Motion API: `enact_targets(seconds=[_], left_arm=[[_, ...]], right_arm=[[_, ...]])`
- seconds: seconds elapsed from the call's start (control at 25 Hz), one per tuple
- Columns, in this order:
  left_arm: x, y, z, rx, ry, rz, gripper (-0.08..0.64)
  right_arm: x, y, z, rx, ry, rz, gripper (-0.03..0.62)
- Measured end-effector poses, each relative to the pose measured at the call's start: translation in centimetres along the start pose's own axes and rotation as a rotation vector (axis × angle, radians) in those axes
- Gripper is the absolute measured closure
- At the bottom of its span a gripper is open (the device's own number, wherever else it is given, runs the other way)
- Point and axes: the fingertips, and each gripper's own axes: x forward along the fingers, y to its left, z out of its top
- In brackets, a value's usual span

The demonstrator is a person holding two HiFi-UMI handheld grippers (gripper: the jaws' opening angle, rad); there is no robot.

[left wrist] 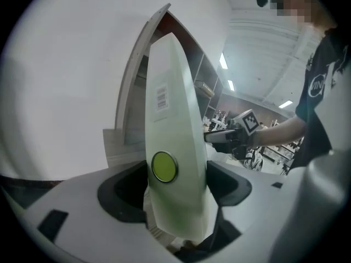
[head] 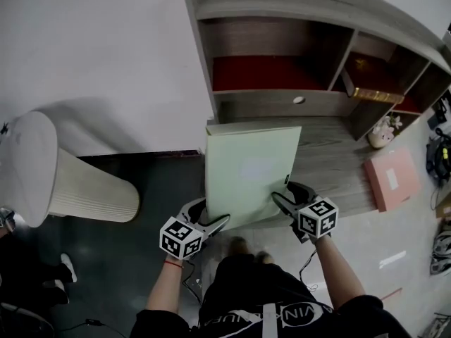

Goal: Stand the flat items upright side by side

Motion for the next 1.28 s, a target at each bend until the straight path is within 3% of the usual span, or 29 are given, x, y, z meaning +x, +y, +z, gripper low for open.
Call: enact_targets(seconds=[0.16,0.44,0.64,0.84,1.04,1.28], left_arm=[[0.0,2.1,1.3,0.054,-0.039,0.055,0.229],[-0.1,4.9,2.5,0.037,-0.093,0.166,0.230],[0.6,6.5,3.3,0.064,-0.098,0.318,0.230],[2.2,7.3,3.4,0.008,-0.155,0.469,0.229],[2.8,7.4,2.9,0.002,-0.157,0.587,0.229],[4.0,7.3,1.5,-0.078,-0.142,0.706,0.224]], right_arm=[[2.6,-0.7,1.6,-0.009,-0.006,0.006,0.353],[7.1,-1.6,4.5,-0.067,-0.037,0.117,0.353],[10.2,-2.7,6.6,-0.143,-0.028,0.206,0.354],[12.7,-4.1,8.8,-0.229,-0.010,0.262,0.360],[13.6,-4.3,9.5,-0.287,0.002,0.306,0.360],[14.2,-4.8,9.4,-0.187,-0.024,0.244,0.396]])
